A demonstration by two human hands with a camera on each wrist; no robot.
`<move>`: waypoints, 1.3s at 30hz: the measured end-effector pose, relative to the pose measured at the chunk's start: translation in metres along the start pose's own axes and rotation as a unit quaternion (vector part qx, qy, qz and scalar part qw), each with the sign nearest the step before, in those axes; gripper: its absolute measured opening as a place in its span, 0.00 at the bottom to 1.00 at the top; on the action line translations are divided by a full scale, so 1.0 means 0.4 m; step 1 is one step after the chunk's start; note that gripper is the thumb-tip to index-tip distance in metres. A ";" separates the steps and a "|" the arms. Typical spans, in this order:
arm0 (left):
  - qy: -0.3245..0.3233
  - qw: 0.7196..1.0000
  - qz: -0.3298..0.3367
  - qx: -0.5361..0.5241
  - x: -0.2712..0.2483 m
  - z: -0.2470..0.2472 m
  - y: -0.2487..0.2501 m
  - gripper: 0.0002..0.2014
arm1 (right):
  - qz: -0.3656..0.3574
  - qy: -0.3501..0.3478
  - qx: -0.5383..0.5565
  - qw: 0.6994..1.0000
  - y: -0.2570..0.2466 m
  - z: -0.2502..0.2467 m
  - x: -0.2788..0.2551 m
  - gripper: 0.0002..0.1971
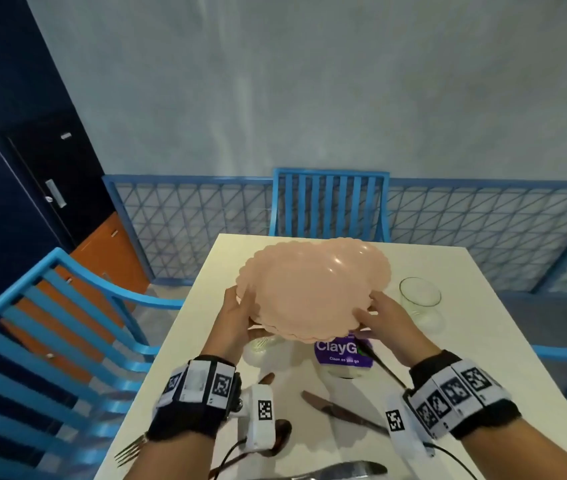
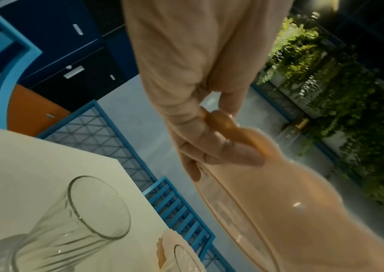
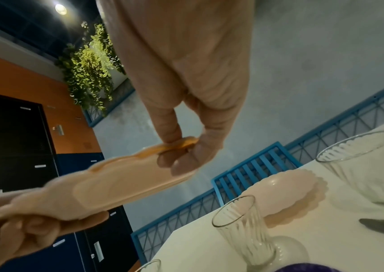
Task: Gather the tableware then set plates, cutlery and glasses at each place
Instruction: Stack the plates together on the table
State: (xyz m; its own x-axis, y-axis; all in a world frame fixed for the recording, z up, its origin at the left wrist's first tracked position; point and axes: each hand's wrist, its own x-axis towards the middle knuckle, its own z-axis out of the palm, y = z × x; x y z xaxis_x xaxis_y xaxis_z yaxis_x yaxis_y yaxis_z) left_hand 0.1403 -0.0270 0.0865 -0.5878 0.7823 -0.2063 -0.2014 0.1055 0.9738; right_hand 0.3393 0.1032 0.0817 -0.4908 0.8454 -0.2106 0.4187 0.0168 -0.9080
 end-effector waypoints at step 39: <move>0.087 0.993 -0.005 -0.080 0.311 0.138 -0.082 0.19 | 0.206 0.127 0.163 0.956 0.294 -0.041 0.581 0.14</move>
State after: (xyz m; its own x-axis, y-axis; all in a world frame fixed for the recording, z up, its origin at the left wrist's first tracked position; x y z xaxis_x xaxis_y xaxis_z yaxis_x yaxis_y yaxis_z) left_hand 0.1170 0.1009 0.0343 -0.7092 0.6615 -0.2437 -0.3227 0.0028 0.9465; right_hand 0.2870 0.3103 -0.0682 -0.1165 0.8475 -0.5178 0.2550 -0.4783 -0.8403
